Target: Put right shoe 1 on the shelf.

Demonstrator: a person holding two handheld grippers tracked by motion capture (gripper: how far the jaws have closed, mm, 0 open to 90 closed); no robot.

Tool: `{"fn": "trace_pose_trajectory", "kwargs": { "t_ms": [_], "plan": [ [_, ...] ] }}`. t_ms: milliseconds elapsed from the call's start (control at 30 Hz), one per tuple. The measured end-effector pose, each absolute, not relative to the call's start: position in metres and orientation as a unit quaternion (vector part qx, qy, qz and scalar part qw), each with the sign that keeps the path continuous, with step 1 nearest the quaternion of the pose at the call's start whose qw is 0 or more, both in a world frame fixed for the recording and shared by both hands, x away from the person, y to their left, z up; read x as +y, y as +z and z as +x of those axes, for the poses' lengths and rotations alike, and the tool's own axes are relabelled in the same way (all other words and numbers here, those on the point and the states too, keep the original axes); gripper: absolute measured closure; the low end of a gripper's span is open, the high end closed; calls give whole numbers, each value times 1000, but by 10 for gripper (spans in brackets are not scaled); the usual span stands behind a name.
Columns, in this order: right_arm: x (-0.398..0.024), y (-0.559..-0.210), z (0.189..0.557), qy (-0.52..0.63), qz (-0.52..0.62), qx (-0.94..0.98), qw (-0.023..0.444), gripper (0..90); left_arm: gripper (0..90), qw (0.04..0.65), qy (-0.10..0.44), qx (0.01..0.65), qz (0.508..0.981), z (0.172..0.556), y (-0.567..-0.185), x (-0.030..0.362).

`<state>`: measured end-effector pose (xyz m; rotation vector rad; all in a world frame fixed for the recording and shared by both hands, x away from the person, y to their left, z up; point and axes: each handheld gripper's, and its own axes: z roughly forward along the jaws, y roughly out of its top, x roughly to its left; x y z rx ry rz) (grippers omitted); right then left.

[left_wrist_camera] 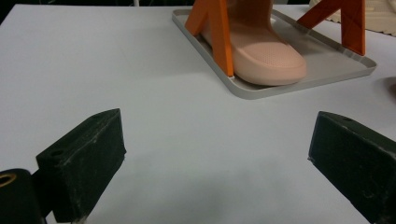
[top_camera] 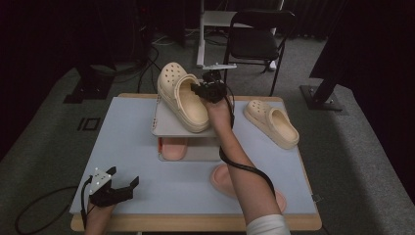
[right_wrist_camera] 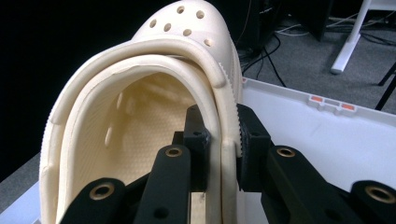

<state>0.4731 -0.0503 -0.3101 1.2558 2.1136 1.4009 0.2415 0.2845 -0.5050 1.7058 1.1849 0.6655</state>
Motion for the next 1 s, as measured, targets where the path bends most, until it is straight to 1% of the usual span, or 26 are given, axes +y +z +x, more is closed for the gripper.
{"fn": "trace_pose_trajectory", "kwargs": {
  "t_ms": [100, 233, 400, 567, 767, 900, 967, 1000],
  "plan": [
    [-45, -311, 476, 488, 441, 738, 153, 772, 35, 462, 270, 483, 693, 242, -505, 286],
    [-39, -313, 478, 481, 455, 732, 163, 771, 35, 464, 269, 482, 693, 241, -505, 287],
    [-37, -317, 483, 477, 467, 728, 158, 770, 35, 465, 269, 483, 692, 241, -505, 287],
    [-34, -321, 488, 459, 483, 727, 165, 769, 35, 466, 269, 482, 691, 241, -505, 287],
    [-37, -325, 493, 460, 496, 722, 150, 765, 35, 465, 268, 483, 692, 242, -506, 286],
    [-36, -326, 494, 456, 496, 723, 152, 739, 35, 465, 268, 482, 692, 242, -506, 285],
    [-38, -327, 494, 466, 496, 718, 145, 725, 35, 466, 268, 482, 692, 242, -506, 285],
    [-38, -326, 493, 467, 496, 717, 147, 707, 36, 465, 268, 481, 693, 242, -506, 286]
  ]
}}
